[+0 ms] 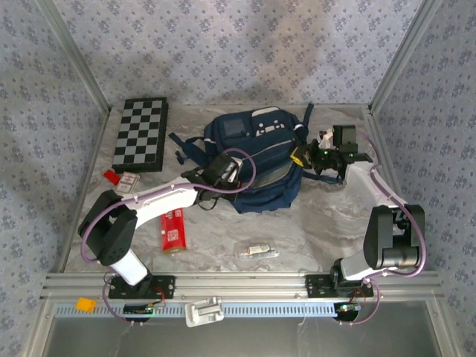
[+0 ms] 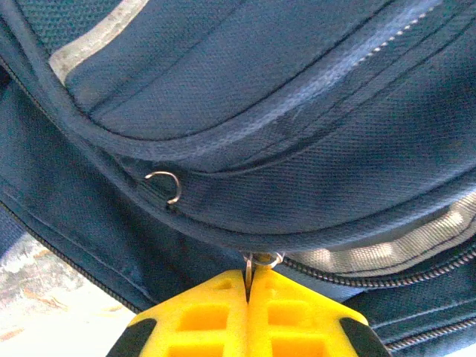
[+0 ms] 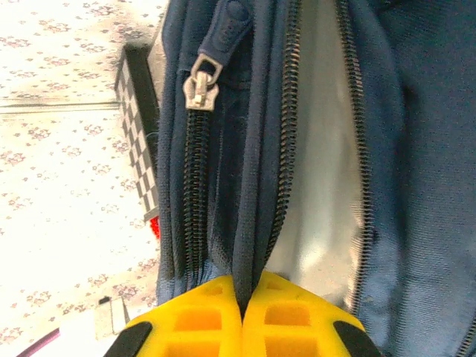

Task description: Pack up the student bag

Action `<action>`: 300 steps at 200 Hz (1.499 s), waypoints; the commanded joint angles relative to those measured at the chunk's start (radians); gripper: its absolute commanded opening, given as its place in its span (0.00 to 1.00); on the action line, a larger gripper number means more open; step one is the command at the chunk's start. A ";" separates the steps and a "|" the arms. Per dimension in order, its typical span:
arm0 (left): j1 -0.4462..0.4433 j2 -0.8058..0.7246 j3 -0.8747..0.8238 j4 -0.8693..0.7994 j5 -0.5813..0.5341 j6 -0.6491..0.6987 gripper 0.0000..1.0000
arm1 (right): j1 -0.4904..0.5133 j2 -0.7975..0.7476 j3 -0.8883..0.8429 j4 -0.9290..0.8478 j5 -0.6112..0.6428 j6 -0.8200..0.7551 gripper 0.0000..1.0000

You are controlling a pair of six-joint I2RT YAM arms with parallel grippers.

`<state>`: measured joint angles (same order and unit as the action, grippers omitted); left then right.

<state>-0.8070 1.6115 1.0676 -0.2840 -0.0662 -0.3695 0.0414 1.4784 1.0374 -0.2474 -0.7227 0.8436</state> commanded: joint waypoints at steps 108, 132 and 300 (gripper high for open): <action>-0.017 0.044 0.062 0.094 0.056 0.016 0.00 | 0.313 -0.170 -0.190 0.188 0.342 0.176 0.46; -0.017 0.045 0.064 0.092 0.048 0.015 0.00 | 0.379 -0.152 -0.229 0.233 0.449 0.210 0.43; 0.037 -0.045 0.101 -0.102 -0.275 0.152 0.00 | 0.167 -0.187 -0.133 0.172 0.166 0.165 0.00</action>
<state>-0.8131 1.6070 1.1542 -0.3405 -0.2260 -0.2810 0.2649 1.3243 0.8654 -0.0532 -0.5194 1.0351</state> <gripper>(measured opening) 0.044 0.052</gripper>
